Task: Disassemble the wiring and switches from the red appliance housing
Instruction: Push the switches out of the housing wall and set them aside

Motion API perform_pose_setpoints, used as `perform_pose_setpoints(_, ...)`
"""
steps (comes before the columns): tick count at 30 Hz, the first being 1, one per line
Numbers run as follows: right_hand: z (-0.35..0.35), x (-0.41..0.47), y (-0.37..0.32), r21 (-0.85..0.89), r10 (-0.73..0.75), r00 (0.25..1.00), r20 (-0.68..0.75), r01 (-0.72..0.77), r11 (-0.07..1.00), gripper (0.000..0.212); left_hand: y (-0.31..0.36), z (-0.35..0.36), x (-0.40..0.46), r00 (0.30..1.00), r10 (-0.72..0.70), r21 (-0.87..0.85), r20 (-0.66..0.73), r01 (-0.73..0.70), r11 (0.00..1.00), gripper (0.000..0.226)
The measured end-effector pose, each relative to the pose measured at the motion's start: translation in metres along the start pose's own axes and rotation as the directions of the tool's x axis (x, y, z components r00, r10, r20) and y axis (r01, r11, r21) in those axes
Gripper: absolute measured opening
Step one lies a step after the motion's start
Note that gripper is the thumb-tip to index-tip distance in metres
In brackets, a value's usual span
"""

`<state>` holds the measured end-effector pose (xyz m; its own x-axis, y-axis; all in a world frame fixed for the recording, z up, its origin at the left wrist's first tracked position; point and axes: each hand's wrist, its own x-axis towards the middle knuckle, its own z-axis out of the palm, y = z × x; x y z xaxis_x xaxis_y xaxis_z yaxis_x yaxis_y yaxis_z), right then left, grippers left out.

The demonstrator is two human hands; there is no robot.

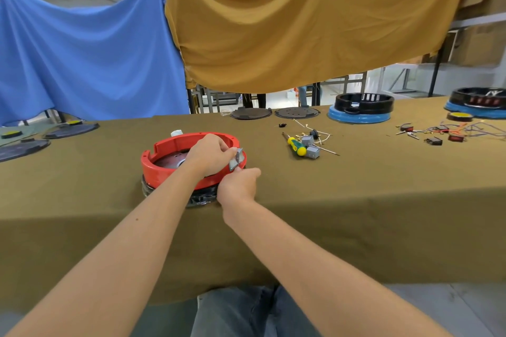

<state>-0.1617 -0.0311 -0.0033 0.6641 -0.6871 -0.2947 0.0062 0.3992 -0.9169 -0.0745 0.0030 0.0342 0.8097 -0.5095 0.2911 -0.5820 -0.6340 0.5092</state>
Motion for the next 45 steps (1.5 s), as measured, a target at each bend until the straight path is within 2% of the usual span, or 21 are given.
perform_pose_setpoints(2, 0.013, -0.008, -0.002, 0.324, 0.143, 0.988, 0.064, -0.156, 0.933, 0.043, 0.0, -0.001, 0.0, 1.0, 0.008, 0.0, 0.01, -0.008, 1.0, 0.036)
perform_pose_setpoints(3, 0.018, -0.008, -0.001, 0.452, 0.162, 0.984, 0.078, -0.179, 0.874, 0.052, 0.0, -0.001, 0.0, 1.0, 0.011, 0.001, 0.014, -0.011, 1.0, 0.035)
perform_pose_setpoints(5, 0.025, -0.009, 0.001, 0.493, 0.135, 0.991, 0.023, -0.129, 0.861, 0.054, -0.001, -0.002, 0.0, 1.0, 0.011, 0.002, 0.015, -0.011, 1.0, 0.035)
perform_pose_setpoints(8, 0.031, -0.01, 0.009, 0.374, 0.053, 0.993, -0.102, -0.011, 0.927, 0.029, -0.001, -0.001, 0.0, 1.0, 0.004, 0.006, 0.016, -0.004, 1.0, 0.04)
perform_pose_setpoints(11, 0.03, -0.009, 0.01, 0.349, 0.041, 0.996, -0.075, -0.012, 0.937, 0.031, -0.001, -0.001, 0.0, 1.0, 0.006, 0.007, 0.008, -0.006, 1.0, 0.04)
perform_pose_setpoints(12, 0.027, -0.007, 0.01, 0.278, 0.018, 0.997, -0.071, 0.003, 0.961, 0.027, -0.001, -0.001, -0.001, 1.0, 0.011, 0.009, 0.009, -0.011, 1.0, 0.04)
perform_pose_setpoints(13, 0.021, -0.007, 0.006, 0.121, -0.047, 0.996, -0.081, 0.056, 0.991, 0.019, -0.001, -0.001, -0.001, 1.0, 0.015, 0.011, 0.012, -0.015, 1.0, 0.038)
perform_pose_setpoints(15, 0.004, 0.003, 0.002, -0.145, -0.161, 0.986, -0.051, 0.152, 0.978, 0.005, -0.001, 0.0, 0.0, 1.0, 0.017, 0.009, 0.014, -0.017, 1.0, 0.036)
perform_pose_setpoints(17, -0.011, 0.014, -0.006, -0.267, -0.143, 0.989, 0.041, 0.149, 0.952, 0.017, -0.001, 0.001, 0.0, 1.0, 0.017, -0.001, 0.005, -0.017, 1.0, 0.037)
perform_pose_setpoints(18, -0.016, 0.017, -0.012, -0.298, -0.12, 0.99, 0.08, 0.139, 0.944, 0.021, -0.001, 0.0, 0.0, 1.0, 0.016, -0.002, 0.003, -0.016, 1.0, 0.037)
perform_pose_setpoints(20, -0.02, 0.016, -0.024, -0.317, -0.093, 0.99, 0.11, 0.124, 0.94, 0.013, -0.001, 0.0, -0.001, 1.0, 0.009, 0.002, 0.005, -0.009, 1.0, 0.038)
perform_pose_setpoints(24, -0.008, 0.008, -0.014, -0.36, -0.2, 0.978, 0.054, 0.206, 0.91, 0.007, 0.0, -0.001, -0.001, 1.0, 0.004, 0.012, 0.015, -0.004, 1.0, 0.038)
perform_pose_setpoints(26, 0.005, 0.003, 0.003, -0.262, -0.206, 0.978, -0.031, 0.191, 0.946, 0.006, -0.001, -0.001, -0.001, 1.0, 0.01, 0.011, 0.02, -0.01, 1.0, 0.036)
perform_pose_setpoints(27, 0.012, 0.0, 0.007, -0.134, -0.166, 0.984, -0.065, 0.157, 0.979, 0.012, -0.001, -0.001, -0.001, 1.0, 0.016, 0.014, 0.025, -0.017, 1.0, 0.036)
perform_pose_setpoints(29, 0.026, -0.005, 0.008, 0.162, -0.074, 0.993, -0.091, 0.089, 0.983, 0.034, -0.001, -0.002, -0.001, 0.999, 0.025, 0.023, 0.037, -0.026, 0.999, 0.036)
perform_pose_setpoints(30, 0.031, -0.005, 0.008, 0.246, -0.041, 0.994, -0.1, 0.065, 0.967, 0.047, -0.001, -0.002, -0.001, 0.999, 0.028, 0.022, 0.039, -0.028, 0.999, 0.036)
perform_pose_setpoints(32, 0.035, -0.003, 0.008, 0.295, -0.006, 0.993, -0.114, 0.039, 0.955, 0.05, -0.002, -0.002, 0.001, 0.999, 0.031, 0.013, 0.039, -0.031, 0.999, 0.036)
perform_pose_setpoints(34, 0.033, -0.003, 0.008, 0.256, -0.017, 0.992, -0.124, 0.049, 0.965, 0.031, -0.003, -0.001, 0.001, 0.999, 0.033, 0.012, 0.038, -0.034, 0.999, 0.034)
perform_pose_setpoints(36, 0.028, -0.002, 0.009, 0.161, -0.049, 0.991, -0.124, 0.069, 0.985, 0.023, -0.003, -0.001, 0.0, 0.999, 0.034, 0.014, 0.036, -0.034, 0.999, 0.034)
perform_pose_setpoints(41, 0.005, 0.012, -0.001, -0.263, -0.162, 0.986, -0.031, 0.148, 0.953, 0.003, -0.004, 0.001, 0.001, 0.999, 0.026, -0.002, 0.024, -0.026, 1.0, 0.04)
perform_pose_setpoints(45, -0.011, 0.022, -0.019, -0.466, -0.203, 0.971, 0.122, 0.237, 0.853, 0.027, -0.005, 0.002, 0.001, 0.999, 0.029, -0.01, 0.017, -0.029, 1.0, 0.042)
